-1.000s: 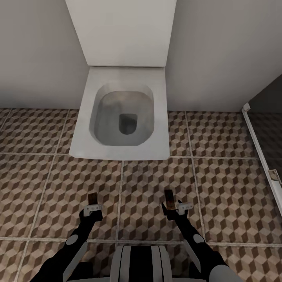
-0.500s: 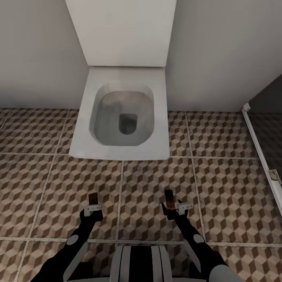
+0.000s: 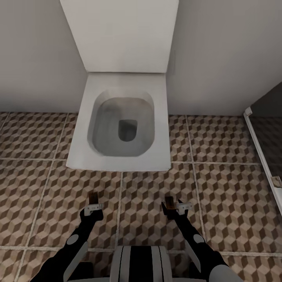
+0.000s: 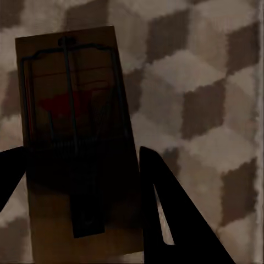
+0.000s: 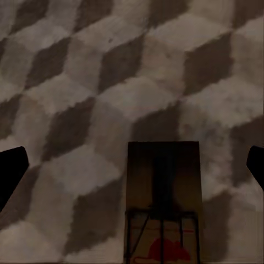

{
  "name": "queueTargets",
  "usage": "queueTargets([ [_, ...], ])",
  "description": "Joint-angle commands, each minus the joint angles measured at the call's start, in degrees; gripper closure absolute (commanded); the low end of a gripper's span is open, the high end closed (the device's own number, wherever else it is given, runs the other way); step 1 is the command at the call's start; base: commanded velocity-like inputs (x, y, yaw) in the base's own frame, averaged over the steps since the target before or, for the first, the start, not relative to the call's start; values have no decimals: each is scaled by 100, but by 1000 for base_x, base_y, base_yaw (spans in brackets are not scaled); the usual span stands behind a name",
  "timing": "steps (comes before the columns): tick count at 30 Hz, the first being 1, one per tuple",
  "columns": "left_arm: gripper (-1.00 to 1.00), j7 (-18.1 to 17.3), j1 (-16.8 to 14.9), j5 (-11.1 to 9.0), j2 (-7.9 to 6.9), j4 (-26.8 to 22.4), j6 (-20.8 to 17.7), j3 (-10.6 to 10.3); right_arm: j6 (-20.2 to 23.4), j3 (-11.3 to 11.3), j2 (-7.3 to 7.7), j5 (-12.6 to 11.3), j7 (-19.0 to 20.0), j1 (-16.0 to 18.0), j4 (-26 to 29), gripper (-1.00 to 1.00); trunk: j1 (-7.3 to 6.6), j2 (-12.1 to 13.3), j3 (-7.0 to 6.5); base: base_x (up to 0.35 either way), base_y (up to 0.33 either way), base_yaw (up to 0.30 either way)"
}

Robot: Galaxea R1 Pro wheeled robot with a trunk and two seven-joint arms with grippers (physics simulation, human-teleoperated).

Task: Take the four mousetraps from the cabinet in the bathroom and place them on the bathroom floor. Make sure all four end up on the same floor surface, and ensure that at least two of them are either under or directly next to the same bathroom sink.

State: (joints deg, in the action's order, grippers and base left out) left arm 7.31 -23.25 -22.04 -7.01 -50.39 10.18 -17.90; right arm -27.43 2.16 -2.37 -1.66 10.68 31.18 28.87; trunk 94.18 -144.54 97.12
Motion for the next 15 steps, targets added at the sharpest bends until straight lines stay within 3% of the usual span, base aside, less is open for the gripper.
queueTargets([
  [1, 100, 60, -4, -37, -10, -9, 28, -43, -16, -1, 0, -19, 22, 2, -5, -100, 2, -1, 3, 262, 0, 0],
  [6, 100, 60, -4, -37, -11, -34, 28, -50, -24, -4, 0, -19, 28, 2, -5, -100, 2, -1, 3, 135, 0, 0],
  [15, 100, 60, -4, -37, -6, -41, 28, -55, -42, -5, 7, -19, 31, 2, -5, -100, 2, -1, 3, 18, 0, 0],
])
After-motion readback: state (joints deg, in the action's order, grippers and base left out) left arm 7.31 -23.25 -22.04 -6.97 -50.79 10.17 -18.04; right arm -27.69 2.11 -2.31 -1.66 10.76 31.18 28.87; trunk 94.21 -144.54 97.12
